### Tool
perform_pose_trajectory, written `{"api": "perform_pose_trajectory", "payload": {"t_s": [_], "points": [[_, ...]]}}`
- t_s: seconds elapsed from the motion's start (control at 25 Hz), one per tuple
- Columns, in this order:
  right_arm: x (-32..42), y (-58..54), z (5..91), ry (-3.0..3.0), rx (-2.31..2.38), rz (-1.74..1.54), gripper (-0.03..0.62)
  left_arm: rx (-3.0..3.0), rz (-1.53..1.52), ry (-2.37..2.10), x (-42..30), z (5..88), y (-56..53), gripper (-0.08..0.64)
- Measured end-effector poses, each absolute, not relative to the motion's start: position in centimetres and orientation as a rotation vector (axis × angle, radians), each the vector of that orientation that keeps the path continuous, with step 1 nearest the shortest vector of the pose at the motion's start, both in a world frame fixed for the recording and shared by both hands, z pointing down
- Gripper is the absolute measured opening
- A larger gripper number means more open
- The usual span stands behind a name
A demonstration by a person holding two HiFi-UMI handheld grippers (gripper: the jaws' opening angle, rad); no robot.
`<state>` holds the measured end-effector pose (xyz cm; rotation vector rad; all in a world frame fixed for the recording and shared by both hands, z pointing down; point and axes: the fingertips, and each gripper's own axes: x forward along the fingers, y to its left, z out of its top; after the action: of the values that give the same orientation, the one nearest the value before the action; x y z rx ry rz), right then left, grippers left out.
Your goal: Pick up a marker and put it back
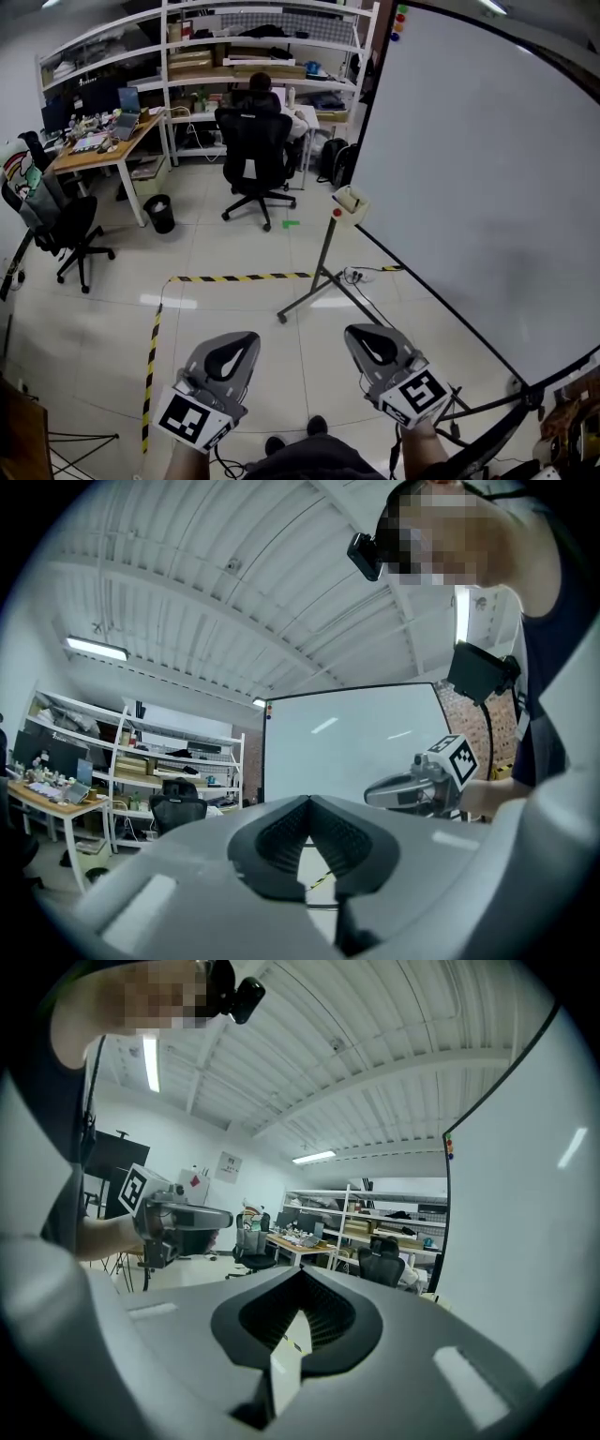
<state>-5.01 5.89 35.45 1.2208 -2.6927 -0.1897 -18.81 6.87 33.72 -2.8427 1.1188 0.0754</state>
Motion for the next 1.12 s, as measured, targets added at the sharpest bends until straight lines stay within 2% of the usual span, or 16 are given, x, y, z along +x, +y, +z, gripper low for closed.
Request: {"api": "perform_pose_trajectory", "payload": {"t_s": [0.36,0.8,1.12], "points": [[0.4,10.8,36.3,-2.678,1.278,-0.188,0.002,-2.845,0.028,1.065,-13.3,34.1,11.4,0.003],[11.3,18.7,38.2,-2.709,1.341,-0.111,0.000,-2.844,0.017,0.982,-1.3,33.9,20.4,0.003],[14.2,23.8,41.5,-2.743,1.331,0.012,0.000,-2.879,-0.138,1.016,1.2,37.0,26.5,0.003]]}}
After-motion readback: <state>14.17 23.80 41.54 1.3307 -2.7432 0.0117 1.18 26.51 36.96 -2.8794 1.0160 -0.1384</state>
